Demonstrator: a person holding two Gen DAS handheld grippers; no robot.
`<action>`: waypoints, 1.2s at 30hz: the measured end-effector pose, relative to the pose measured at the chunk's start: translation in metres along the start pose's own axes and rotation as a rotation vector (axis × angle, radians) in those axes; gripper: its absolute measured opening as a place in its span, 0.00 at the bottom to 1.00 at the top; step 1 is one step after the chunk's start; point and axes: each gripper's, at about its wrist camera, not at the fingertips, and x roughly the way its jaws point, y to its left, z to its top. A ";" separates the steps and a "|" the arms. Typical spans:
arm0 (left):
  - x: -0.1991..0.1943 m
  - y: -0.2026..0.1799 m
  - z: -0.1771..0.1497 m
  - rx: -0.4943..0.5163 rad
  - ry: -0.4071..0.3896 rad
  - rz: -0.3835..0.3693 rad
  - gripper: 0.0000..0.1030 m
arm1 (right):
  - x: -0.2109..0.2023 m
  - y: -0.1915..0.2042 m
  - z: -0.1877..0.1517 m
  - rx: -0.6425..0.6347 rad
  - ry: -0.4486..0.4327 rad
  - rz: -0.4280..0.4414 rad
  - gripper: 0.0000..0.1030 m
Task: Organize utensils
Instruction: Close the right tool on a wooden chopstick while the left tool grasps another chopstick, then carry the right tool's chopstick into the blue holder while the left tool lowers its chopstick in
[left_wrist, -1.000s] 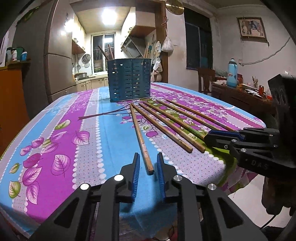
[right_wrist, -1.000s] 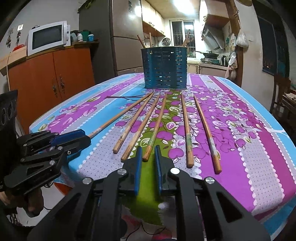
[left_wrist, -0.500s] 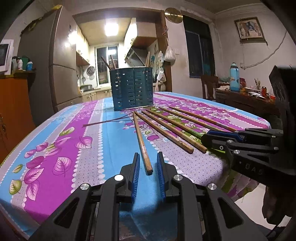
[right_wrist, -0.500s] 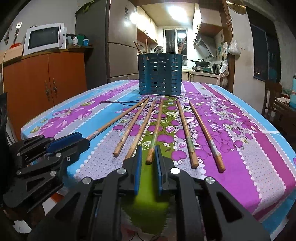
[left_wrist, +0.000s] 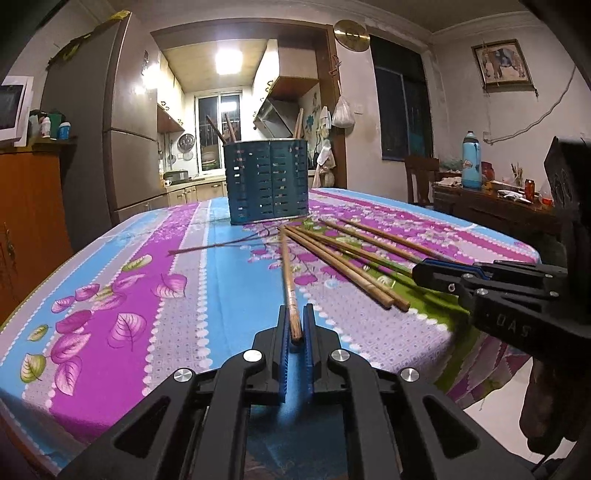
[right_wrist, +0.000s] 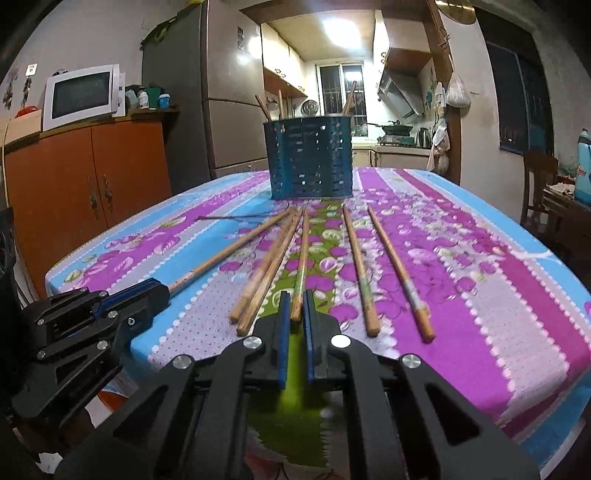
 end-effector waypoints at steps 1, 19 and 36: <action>-0.003 0.000 0.003 0.000 -0.009 -0.001 0.07 | -0.003 -0.001 0.003 -0.004 -0.007 -0.001 0.05; -0.070 0.026 0.101 -0.014 -0.238 0.005 0.07 | -0.064 -0.006 0.095 -0.135 -0.192 0.040 0.05; -0.025 0.041 0.195 -0.019 -0.218 -0.054 0.07 | -0.048 -0.021 0.185 -0.161 -0.174 0.131 0.05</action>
